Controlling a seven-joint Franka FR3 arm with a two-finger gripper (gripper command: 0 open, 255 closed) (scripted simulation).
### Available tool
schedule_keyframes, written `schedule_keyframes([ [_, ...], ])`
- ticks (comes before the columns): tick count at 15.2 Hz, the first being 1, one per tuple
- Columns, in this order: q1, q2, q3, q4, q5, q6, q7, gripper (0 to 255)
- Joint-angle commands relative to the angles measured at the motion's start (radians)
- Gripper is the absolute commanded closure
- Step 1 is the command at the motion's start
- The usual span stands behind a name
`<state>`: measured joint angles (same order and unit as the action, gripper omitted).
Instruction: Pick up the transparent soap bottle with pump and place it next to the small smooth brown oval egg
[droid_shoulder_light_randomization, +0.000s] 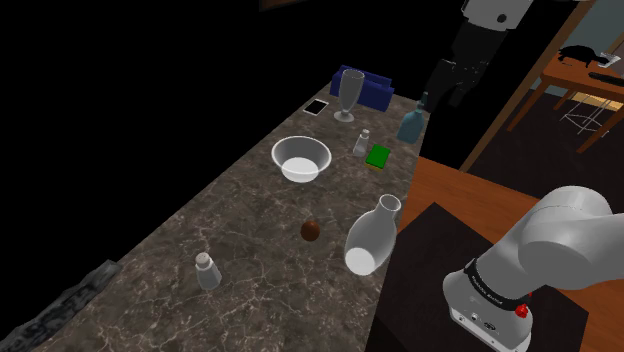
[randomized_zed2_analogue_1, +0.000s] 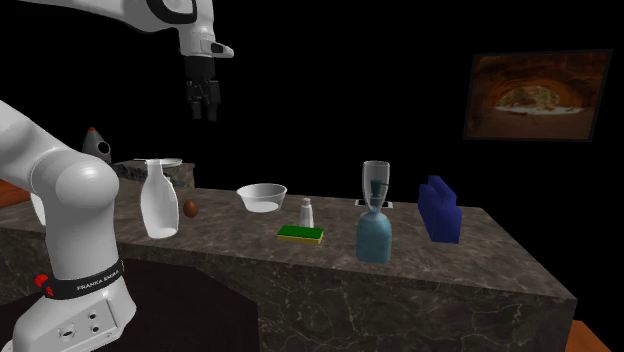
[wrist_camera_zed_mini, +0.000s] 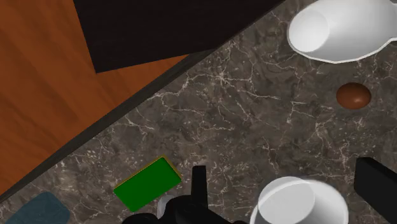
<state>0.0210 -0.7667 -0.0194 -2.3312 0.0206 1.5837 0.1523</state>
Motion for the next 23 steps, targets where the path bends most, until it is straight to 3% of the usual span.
schedule_keyframes([
  [1, 0.000, 0.000, 0.000, 0.000, 0.000, 0.000, 0.000, 0],
  [13, -0.078, 0.261, -0.195, 0.069, -0.116, 0.194, -0.197, 0],
  [23, -0.120, 0.558, -0.347, 0.247, -0.110, 0.321, -0.368, 0],
])
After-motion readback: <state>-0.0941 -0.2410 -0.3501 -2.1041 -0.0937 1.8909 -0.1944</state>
